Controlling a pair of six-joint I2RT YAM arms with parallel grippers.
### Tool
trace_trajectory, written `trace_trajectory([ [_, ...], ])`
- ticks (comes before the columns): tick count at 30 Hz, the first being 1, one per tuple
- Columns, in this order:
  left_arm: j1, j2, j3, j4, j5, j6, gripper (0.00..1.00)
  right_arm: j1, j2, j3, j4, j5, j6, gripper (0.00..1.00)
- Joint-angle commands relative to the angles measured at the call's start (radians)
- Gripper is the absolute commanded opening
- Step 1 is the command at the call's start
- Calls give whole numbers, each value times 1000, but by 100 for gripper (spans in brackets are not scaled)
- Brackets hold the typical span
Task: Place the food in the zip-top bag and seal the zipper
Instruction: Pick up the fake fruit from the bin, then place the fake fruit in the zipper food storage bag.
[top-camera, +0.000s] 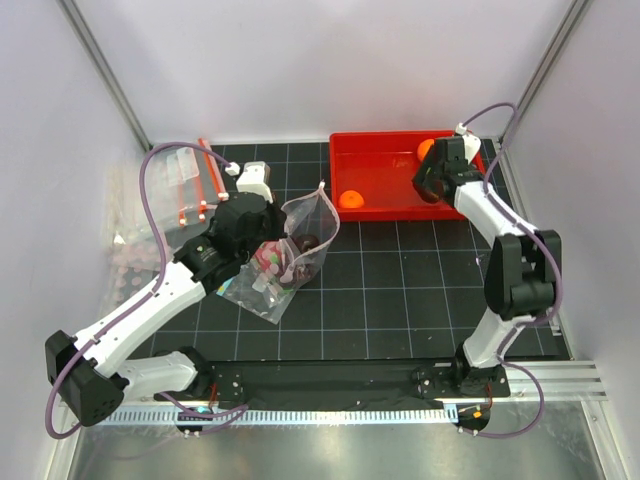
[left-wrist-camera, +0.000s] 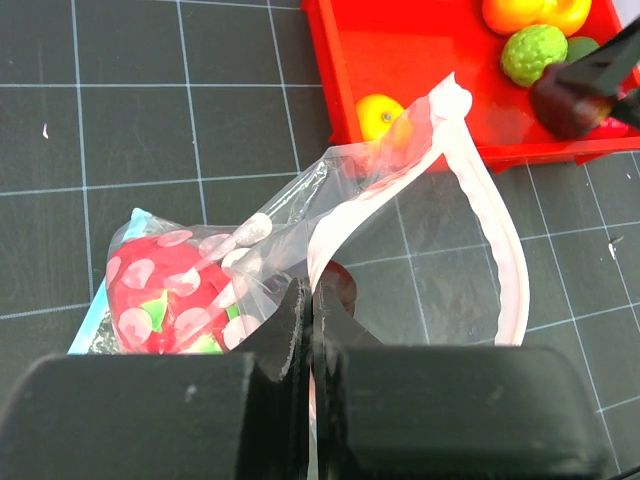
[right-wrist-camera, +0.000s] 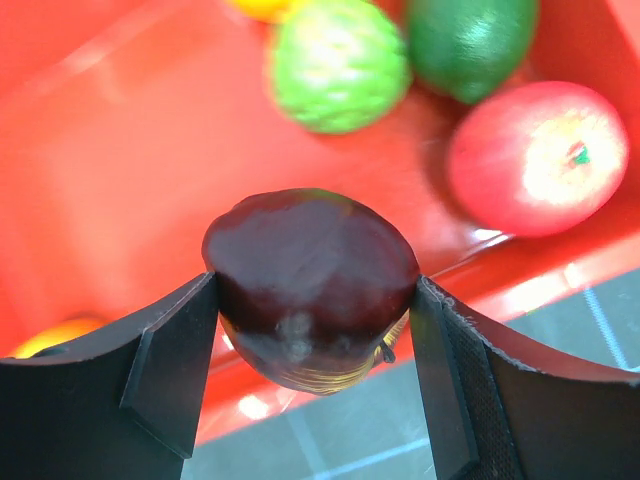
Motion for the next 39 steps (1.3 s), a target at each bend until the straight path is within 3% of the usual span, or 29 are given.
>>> trace_trajectory([
  [1, 0, -10, 8, 49, 0, -7, 0, 49, -166, -48, 103, -44, 43, 40],
  [13, 0, 0, 12, 47, 15, -10, 0, 299, -637, -296, 305, -166, 80, 37],
  [16, 0, 8, 12, 49, 17, -10, 0, 371, -732, -368, 405, -197, 45, 37],
  [18, 0, 14, 13, 47, 21, -13, 0, 407, -760, -445, 541, -300, 7, 37],
  [27, 0, 13, 12, 50, 24, -13, 0, 576, -722, -500, 721, -450, -171, 36],
  [39, 0, -36, -2, 56, 38, -15, 0, 670, -596, -441, 678, -470, -268, 39],
])
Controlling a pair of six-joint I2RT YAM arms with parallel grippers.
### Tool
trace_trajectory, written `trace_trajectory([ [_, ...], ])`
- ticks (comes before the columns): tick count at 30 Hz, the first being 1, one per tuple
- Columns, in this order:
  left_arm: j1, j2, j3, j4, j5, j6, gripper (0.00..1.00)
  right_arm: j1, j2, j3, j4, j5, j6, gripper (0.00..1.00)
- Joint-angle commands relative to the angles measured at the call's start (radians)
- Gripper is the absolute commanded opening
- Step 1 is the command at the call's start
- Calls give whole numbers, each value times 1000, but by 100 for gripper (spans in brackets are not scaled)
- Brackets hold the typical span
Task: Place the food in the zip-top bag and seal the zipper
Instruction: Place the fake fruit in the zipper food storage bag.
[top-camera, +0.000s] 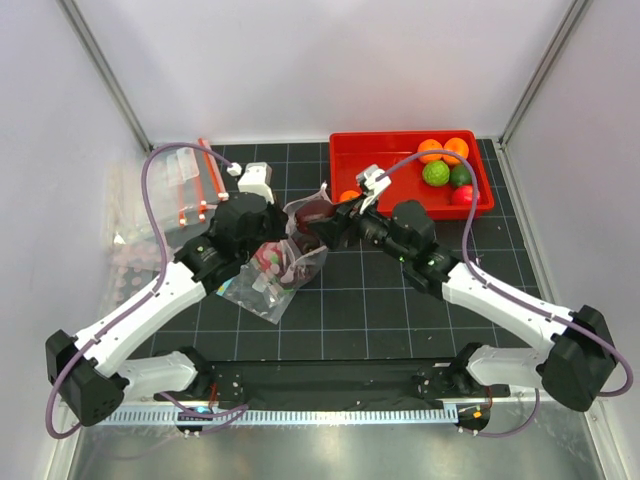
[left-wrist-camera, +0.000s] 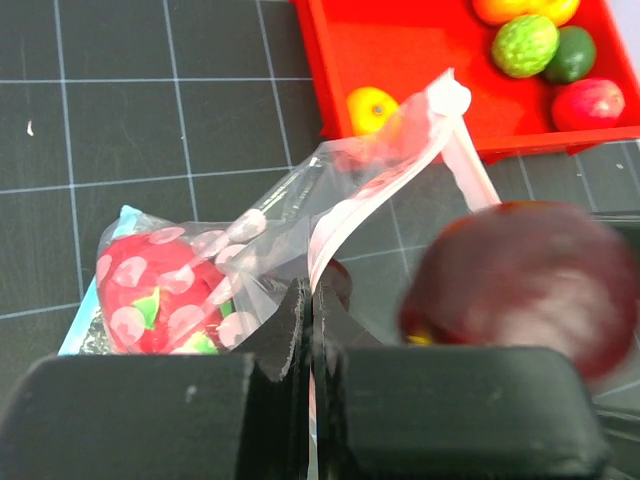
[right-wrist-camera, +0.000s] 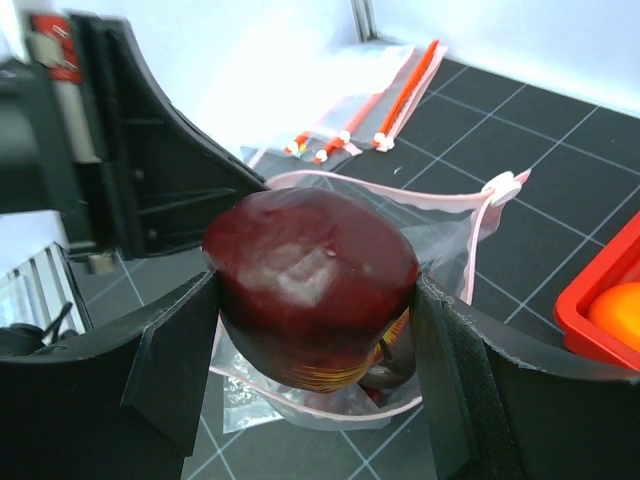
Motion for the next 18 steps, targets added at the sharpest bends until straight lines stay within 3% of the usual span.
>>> trace_trajectory([
  [1, 0, -51, -1, 55, 24, -18, 0, 26, 26, 65, 43, -17, -48, 42],
  [6, 0, -78, -14, 60, 18, -18, 0, 40, 67, 99, 6, -8, -68, 43],
  [8, 0, -89, -15, 60, 12, -18, 0, 39, 81, 102, 5, -6, -67, 48],
  [9, 0, -91, -17, 61, 12, -18, 0, 40, 83, 102, 5, -6, -67, 54],
  [10, 0, -94, -20, 63, 11, -18, 0, 42, 86, 105, 0, -5, -68, 75],
  [11, 0, -97, -21, 64, 9, -18, 0, 39, 84, 105, 3, -5, -68, 87],
  [12, 0, -98, -21, 66, 8, -18, 0, 40, 83, 103, 3, 3, -68, 91],
  [18, 0, -103, -28, 67, -8, -19, 0, 40, 54, 94, -7, 67, -71, 93],
])
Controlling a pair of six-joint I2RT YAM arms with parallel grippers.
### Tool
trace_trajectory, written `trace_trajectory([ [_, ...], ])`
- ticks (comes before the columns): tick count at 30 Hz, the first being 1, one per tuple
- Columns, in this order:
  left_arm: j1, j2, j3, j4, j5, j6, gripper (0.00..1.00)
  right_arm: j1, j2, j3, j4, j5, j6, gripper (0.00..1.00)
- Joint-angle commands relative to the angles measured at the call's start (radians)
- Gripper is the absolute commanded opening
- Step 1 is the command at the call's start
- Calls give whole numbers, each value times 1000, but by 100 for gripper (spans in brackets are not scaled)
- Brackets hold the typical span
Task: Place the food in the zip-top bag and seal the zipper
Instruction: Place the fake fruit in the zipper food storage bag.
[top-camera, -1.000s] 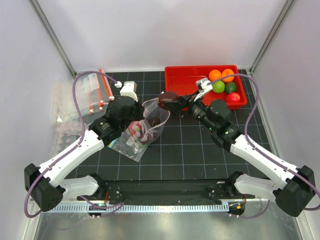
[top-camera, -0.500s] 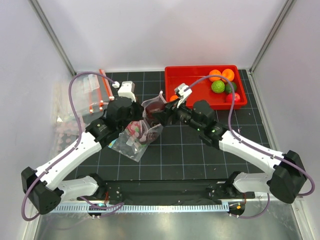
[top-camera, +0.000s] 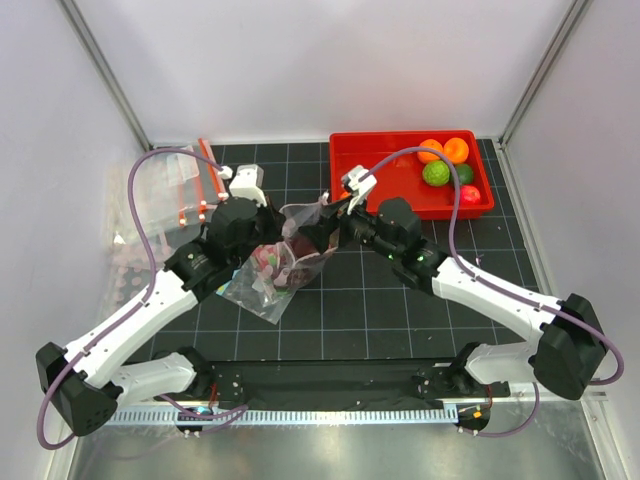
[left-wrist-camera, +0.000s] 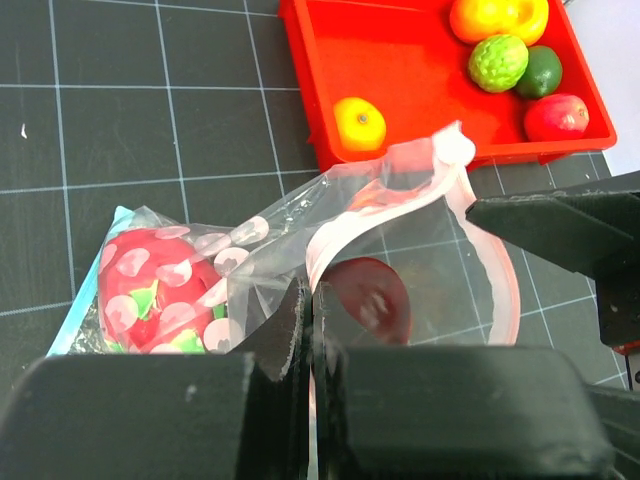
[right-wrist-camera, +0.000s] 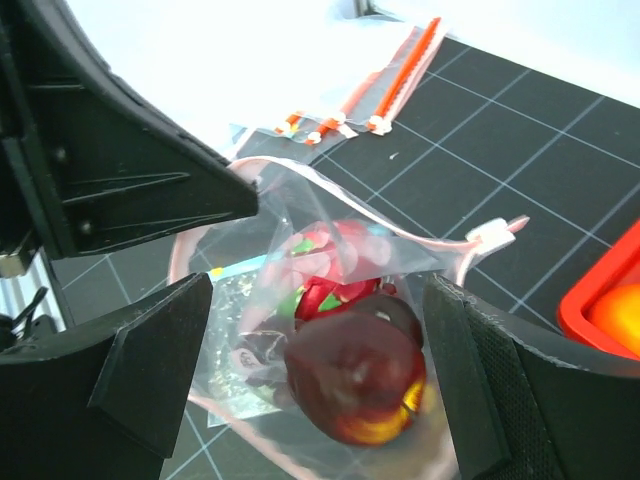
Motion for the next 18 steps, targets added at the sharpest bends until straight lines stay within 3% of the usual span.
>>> trace_trajectory([
  [1, 0, -31, -2, 63, -23, -2, 0, 4, -34, 32, 24, 61, -16, 93],
  [3, 0, -37, -7, 63, -27, -1, 0, 4, -44, 33, 17, 104, -11, 93],
  [8, 0, -41, -10, 64, -40, 1, 0, -2, -85, 33, -48, 461, 27, 95],
  [10, 0, -38, -8, 64, -41, 1, 0, -22, -120, 21, -65, 526, 41, 98],
  [14, 0, -37, -7, 64, -43, -1, 0, -135, -169, 15, -131, 558, 134, 98],
  [18, 0, -32, -10, 64, -44, -1, 0, -342, -173, 13, -208, 483, 298, 98],
])
